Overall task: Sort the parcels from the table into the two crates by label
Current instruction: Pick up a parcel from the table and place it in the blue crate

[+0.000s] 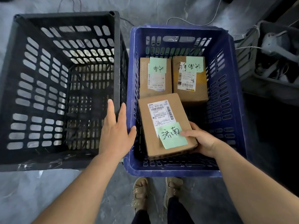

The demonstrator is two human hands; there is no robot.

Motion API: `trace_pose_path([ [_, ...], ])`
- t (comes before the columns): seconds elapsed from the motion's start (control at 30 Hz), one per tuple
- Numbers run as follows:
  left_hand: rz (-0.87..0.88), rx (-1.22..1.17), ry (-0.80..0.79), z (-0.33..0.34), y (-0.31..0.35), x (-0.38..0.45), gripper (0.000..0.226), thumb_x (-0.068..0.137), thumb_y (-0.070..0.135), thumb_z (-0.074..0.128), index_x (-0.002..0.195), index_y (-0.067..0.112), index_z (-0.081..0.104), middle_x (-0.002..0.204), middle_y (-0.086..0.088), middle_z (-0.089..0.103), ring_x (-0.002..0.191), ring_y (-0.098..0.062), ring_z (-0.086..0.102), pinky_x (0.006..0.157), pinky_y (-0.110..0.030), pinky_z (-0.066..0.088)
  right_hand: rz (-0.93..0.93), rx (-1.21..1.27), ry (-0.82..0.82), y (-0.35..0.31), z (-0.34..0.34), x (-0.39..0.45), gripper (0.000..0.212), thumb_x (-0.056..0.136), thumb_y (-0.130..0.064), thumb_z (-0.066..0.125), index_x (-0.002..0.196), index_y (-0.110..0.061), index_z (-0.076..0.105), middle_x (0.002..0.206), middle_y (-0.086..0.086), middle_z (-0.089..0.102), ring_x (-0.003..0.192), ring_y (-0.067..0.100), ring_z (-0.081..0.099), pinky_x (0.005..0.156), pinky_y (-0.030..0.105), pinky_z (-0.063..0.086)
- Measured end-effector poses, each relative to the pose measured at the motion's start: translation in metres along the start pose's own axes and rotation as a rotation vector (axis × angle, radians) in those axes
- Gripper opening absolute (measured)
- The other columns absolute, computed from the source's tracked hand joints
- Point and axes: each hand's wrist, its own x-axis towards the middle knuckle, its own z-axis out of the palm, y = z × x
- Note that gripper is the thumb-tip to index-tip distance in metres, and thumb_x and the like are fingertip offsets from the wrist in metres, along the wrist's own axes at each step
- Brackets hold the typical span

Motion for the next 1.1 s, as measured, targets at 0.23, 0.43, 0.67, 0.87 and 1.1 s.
trace_pose_path([
  [0.23,0.016,-0.003,-0.010,-0.001,-0.001,0.000,0.075,0.095,0.038,0.051,0.154,0.024,0.006,0.156,-0.003,-0.027,0.146,-0.028,0.011,0.111,-0.037,0.030,-0.003,0.002,0.021,0.004,0.004,-0.006,0.098,0.057,-0.031,0.079,0.144,-0.045,0.036,0.118,-0.003,0.071,0.114,0.025,0.061,0.104,0.056,0.039],
  [0.43,0.022,0.004,-0.015,-0.001,-0.001,-0.001,0.074,0.095,0.038,0.050,0.154,0.024,0.008,0.156,-0.004,-0.028,0.144,-0.029,0.016,0.107,-0.038,0.034,-0.023,-0.034,0.068,-0.006,0.016,-0.005,0.103,0.056,-0.033,0.078,0.146,-0.047,0.032,0.120,-0.003,0.068,0.112,0.025,0.060,0.104,0.055,0.038],
  [0.67,0.025,-0.009,-0.013,0.000,-0.001,0.000,0.073,0.095,0.038,0.050,0.153,0.026,0.008,0.155,-0.001,-0.029,0.145,-0.028,0.014,0.107,-0.038,0.035,-0.037,-0.016,0.051,0.006,-0.004,-0.030,0.101,0.053,-0.039,0.083,0.142,-0.048,0.037,0.120,-0.005,0.070,0.115,0.026,0.062,0.105,0.058,0.039],
  [0.87,0.034,0.004,-0.009,-0.001,-0.002,0.000,0.074,0.094,0.038,0.050,0.154,0.025,0.008,0.155,-0.003,-0.029,0.144,-0.030,0.018,0.106,-0.038,0.037,0.032,-0.092,0.086,0.002,0.026,0.003,0.107,0.070,-0.024,0.082,0.153,-0.043,0.017,0.130,-0.002,0.062,0.115,0.020,0.058,0.105,0.048,0.040],
  [1.1,0.036,-0.001,0.007,0.001,-0.001,0.000,0.074,0.094,0.038,0.051,0.154,0.025,0.009,0.156,-0.004,-0.027,0.146,-0.029,0.011,0.108,-0.039,0.034,0.002,-0.365,0.222,-0.003,0.051,0.048,0.066,0.095,-0.023,0.061,0.151,-0.027,0.027,0.142,0.002,0.052,0.120,0.021,0.052,0.102,0.036,0.040],
])
